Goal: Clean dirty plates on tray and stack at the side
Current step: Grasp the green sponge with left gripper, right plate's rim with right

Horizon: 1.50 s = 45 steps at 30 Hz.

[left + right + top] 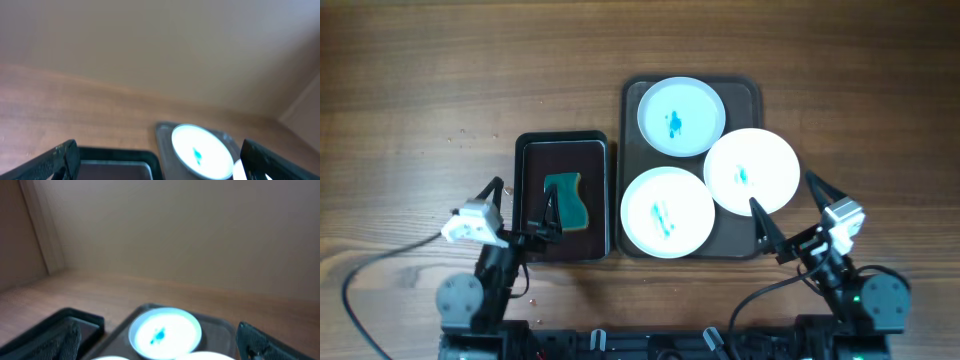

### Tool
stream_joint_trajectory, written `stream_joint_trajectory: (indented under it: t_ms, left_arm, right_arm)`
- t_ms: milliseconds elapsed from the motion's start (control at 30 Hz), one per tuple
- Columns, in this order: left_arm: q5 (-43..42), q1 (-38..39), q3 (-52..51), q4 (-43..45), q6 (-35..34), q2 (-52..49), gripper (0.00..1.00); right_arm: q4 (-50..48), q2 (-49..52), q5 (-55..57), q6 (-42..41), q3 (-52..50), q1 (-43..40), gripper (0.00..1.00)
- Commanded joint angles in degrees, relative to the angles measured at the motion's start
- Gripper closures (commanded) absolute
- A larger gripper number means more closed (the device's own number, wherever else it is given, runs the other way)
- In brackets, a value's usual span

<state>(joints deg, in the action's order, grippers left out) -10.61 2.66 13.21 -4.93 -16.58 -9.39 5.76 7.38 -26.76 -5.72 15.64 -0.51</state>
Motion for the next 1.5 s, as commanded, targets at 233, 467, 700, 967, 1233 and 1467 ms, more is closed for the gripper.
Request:
stream_joint_trajectory:
  t_ms: [233, 467, 700, 967, 1233, 1467]
  left_arm:
    - [-8.00, 0.35, 45.90, -35.32, 0.79, -41.09, 0.00]
    - [-8.02, 0.35, 62.05, -53.57, 0.96, -59.43, 0.00]
    - [-7.37, 0.61, 61.44, -60.41, -2.25, -67.63, 0.00]
    - [2.21, 5.35, 50.73, -58.21, -9.66, -76.11, 0.11]
    - [11.43, 10.60, 43.06, -48.59, -16.76, -85.09, 0.32]
    - [9.20, 10.93, 42.97, -42.10, -16.72, -92.19, 0.80]
  right_arm:
    - [33.62, 36.44, -1.14, 1.01, 39.21, 0.24, 0.00]
    - [46.99, 54.16, -3.32, -1.38, 53.99, 0.24, 0.00]
    - [51.41, 62.84, -10.34, -8.59, 53.59, 0.46, 0.11]
    - [54.05, 64.37, -3.48, -8.50, 47.71, 8.13, 0.30]
    - [51.76, 64.41, 1.88, -14.62, 43.21, 17.86, 0.35]
    - [50.40, 64.41, 3.91, -17.05, 43.15, 19.04, 0.35]
